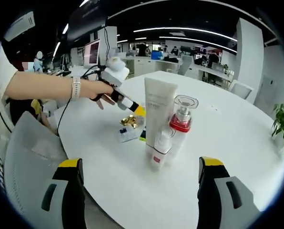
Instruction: Arrange the skincare products in the storage area until every visible bottle or jar stands upright without overlapping.
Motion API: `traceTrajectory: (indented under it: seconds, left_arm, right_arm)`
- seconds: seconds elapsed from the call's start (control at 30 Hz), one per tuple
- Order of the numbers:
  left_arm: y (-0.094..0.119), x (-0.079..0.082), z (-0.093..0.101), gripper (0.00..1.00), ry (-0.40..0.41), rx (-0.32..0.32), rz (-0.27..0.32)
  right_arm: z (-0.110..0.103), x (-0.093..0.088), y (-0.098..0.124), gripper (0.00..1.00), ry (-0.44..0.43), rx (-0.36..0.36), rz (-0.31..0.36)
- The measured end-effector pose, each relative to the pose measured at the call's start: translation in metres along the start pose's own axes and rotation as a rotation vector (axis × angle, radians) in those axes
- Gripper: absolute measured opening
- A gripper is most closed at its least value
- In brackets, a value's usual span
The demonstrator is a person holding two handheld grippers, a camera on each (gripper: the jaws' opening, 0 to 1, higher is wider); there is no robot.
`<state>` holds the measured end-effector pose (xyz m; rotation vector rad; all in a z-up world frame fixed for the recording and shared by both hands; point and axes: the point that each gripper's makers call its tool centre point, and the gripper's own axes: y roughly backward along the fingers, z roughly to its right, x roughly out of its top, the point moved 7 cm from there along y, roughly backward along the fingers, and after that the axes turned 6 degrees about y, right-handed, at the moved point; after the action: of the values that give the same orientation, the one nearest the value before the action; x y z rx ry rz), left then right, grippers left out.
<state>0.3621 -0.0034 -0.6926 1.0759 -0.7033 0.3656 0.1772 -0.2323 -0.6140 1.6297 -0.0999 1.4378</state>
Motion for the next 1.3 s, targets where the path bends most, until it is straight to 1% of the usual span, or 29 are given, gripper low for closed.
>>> traceTrajectory:
  seconds: [0.33,0.43,0.53,0.73,0.87,1.03,1.3]
  left_arm:
    - [-0.015,0.005,0.003,0.43,-0.021,0.017,-0.031]
    - [-0.019,0.005,0.006,0.42,-0.035,0.02,-0.054]
    - [-0.023,0.005,0.007,0.41,-0.065,0.027,-0.074]
    - [-0.026,0.005,0.011,0.38,-0.155,0.051,-0.119]
    - [-0.032,0.011,0.006,0.36,-0.211,0.064,-0.14]
    - [-0.032,0.014,0.001,0.32,-0.216,0.065,-0.154]
    - [-0.03,0.014,-0.005,0.27,-0.261,0.076,-0.192]
  right_arm:
    - [0.001,-0.004,-0.003,1.0,-0.014,0.002,-0.007]
    - [0.002,-0.006,-0.003,1.0,-0.019,0.003,-0.011]
    - [0.003,-0.007,-0.003,1.0,-0.024,0.003,-0.015]
    - [0.003,-0.01,-0.004,1.0,-0.031,0.008,-0.023]
    - [0.005,-0.011,-0.004,1.0,-0.035,0.009,-0.024]
    - [0.005,-0.011,-0.005,0.99,-0.035,0.011,-0.025]
    - [0.002,-0.011,-0.007,0.99,-0.032,0.022,-0.031]
